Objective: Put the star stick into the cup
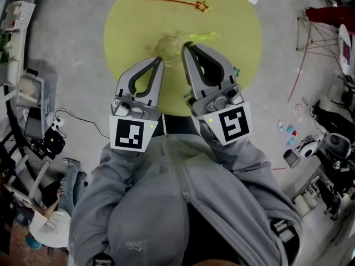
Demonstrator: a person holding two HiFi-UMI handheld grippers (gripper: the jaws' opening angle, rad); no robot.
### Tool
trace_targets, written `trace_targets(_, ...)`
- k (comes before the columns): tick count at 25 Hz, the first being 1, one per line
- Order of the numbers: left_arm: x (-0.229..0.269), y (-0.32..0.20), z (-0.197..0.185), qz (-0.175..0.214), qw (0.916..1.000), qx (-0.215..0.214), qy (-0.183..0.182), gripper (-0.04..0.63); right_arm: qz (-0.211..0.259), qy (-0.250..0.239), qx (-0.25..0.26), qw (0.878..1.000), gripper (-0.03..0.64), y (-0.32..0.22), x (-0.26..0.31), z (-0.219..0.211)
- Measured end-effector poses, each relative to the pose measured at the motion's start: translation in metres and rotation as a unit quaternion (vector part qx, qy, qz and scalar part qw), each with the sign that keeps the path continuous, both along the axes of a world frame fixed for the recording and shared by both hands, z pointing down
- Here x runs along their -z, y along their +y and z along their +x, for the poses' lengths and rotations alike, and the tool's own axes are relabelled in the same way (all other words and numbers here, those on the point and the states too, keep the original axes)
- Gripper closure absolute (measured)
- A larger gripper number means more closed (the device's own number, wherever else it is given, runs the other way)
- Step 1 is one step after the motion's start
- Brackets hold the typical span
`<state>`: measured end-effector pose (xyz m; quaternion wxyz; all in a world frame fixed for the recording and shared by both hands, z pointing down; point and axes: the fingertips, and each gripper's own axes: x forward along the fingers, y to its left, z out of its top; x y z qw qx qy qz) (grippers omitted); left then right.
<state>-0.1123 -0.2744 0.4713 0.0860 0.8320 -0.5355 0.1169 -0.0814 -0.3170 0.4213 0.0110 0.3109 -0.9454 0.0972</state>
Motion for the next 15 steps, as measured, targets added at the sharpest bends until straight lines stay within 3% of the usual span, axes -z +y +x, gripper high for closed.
trace_targets(15,-0.065,-0.011,-0.008,-0.037,0.9991,0.016,0.013,0.578,-0.047,0.01,-0.002,0.999,0.581,-0.014,-0.079,-0.009)
